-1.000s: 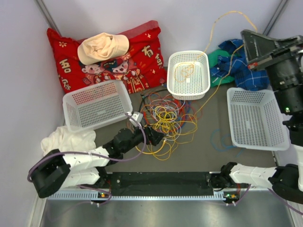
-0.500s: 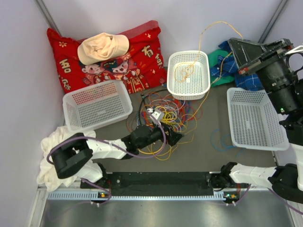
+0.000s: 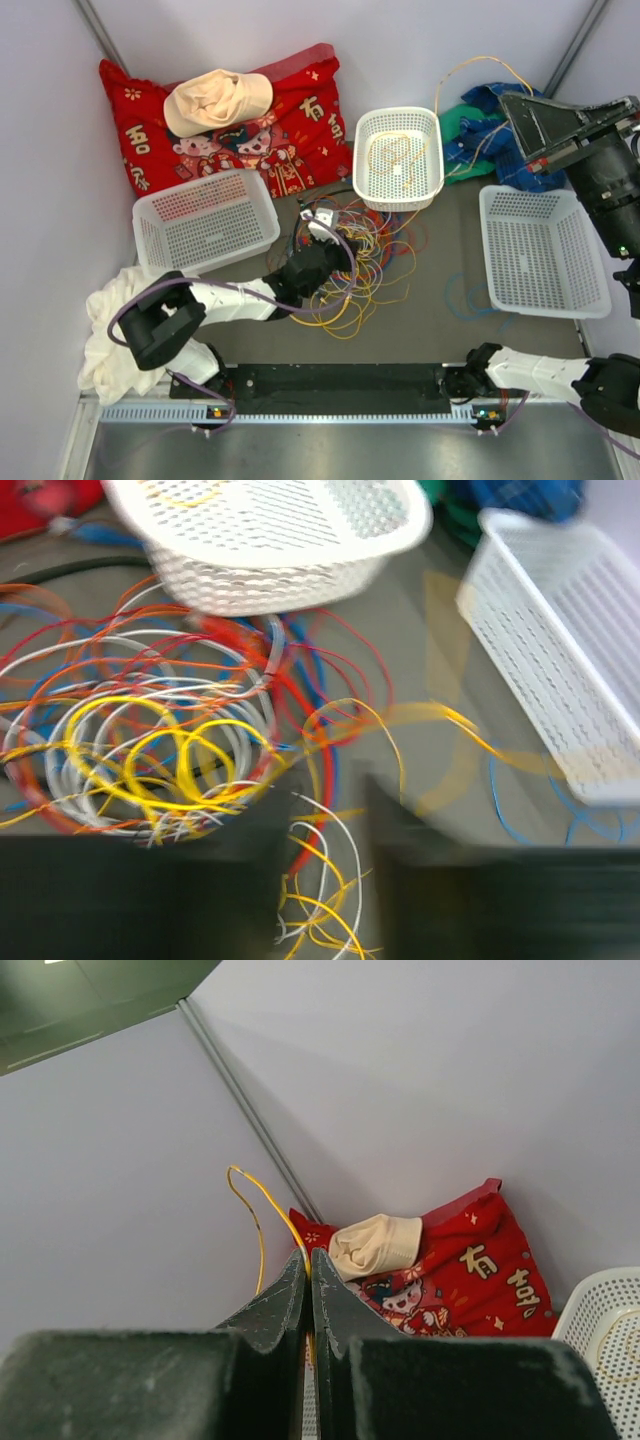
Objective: Untangle the cables
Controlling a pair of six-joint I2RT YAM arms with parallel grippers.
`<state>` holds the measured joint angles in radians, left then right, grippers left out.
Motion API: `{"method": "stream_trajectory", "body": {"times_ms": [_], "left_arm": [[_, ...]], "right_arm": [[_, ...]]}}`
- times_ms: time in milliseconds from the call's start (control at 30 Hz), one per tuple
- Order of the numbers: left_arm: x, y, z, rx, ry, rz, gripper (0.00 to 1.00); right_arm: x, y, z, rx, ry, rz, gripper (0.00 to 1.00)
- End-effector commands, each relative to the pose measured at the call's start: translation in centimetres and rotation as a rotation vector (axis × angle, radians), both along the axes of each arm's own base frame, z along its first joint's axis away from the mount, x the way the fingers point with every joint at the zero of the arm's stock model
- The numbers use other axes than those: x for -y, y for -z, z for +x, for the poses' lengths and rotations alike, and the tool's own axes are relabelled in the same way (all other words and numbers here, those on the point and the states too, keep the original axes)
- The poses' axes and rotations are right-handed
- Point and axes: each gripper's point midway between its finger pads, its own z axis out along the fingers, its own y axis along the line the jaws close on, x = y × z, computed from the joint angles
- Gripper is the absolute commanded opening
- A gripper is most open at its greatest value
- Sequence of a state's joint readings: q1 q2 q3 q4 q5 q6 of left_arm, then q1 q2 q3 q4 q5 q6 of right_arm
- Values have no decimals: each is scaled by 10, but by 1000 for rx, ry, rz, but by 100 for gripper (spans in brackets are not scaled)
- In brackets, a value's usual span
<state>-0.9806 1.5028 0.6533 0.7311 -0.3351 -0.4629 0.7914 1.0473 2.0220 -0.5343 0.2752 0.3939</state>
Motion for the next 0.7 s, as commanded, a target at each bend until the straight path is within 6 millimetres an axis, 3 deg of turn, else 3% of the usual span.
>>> {"method": "stream_trajectory", "body": {"times_ms": [0, 67, 267, 467, 600, 633, 667], "left_arm": [[-38, 5, 42, -87, -168, -60, 0], [-55, 20, 51, -157, -215, -53, 0], [-86, 33, 55, -209, -312, 13, 0], [-104, 28, 60, -192, -359, 65, 0], [-111, 41, 65, -283, -360, 74, 0], [-111, 45, 64, -309, -353, 87, 3], [-108, 41, 64, -312, -339, 76, 17]], "right_arm": [[6, -4, -7, 19, -3, 11, 0], [10, -3, -8, 20, 9, 9, 0], [18, -2, -11, 30, 35, 8, 0], [25, -3, -12, 38, 57, 13, 0], [35, -4, -16, 54, 89, 14, 0], [35, -2, -15, 49, 91, 11, 0], [34, 0, -13, 42, 91, 3, 0]]}}
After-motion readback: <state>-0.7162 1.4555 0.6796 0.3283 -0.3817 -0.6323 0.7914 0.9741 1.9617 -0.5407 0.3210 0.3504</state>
